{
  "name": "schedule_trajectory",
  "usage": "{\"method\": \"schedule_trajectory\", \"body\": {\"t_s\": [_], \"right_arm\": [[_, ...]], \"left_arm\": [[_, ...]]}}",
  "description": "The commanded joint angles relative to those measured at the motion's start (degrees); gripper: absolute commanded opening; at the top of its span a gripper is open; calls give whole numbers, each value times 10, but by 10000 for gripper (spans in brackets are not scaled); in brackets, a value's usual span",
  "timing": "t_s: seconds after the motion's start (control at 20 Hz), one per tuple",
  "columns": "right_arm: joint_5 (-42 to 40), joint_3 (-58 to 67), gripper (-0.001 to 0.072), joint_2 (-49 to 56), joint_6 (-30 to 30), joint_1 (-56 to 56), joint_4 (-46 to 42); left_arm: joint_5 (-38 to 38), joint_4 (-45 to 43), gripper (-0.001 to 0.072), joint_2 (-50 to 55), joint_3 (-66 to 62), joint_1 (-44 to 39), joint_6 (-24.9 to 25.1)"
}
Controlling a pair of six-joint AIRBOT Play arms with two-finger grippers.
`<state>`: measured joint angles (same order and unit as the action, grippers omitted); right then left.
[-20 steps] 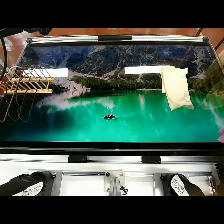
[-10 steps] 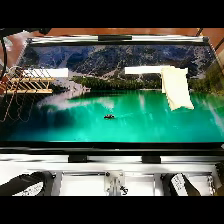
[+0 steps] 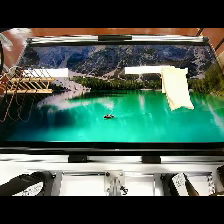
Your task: Fold the shirts.
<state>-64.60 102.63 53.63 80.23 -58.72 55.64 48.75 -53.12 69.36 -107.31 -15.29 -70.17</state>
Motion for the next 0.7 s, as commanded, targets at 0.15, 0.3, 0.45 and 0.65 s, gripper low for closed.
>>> {"method": "schedule_trajectory", "body": {"t_s": [0.15,0.3,0.45,0.65], "right_arm": [[-13,0,490,0,25,-3,26],[-69,0,493,-14,25,-3,46],[-190,0,493,-26,20,-3,68],[-319,0,500,-33,44,-3,169]], "left_arm": [[-3,0,705,0,0,0,1],[-3,0,705,1,0,0,1],[-3,-3,705,1,0,0,17],[-1,-16,705,2,0,0,16]]}}
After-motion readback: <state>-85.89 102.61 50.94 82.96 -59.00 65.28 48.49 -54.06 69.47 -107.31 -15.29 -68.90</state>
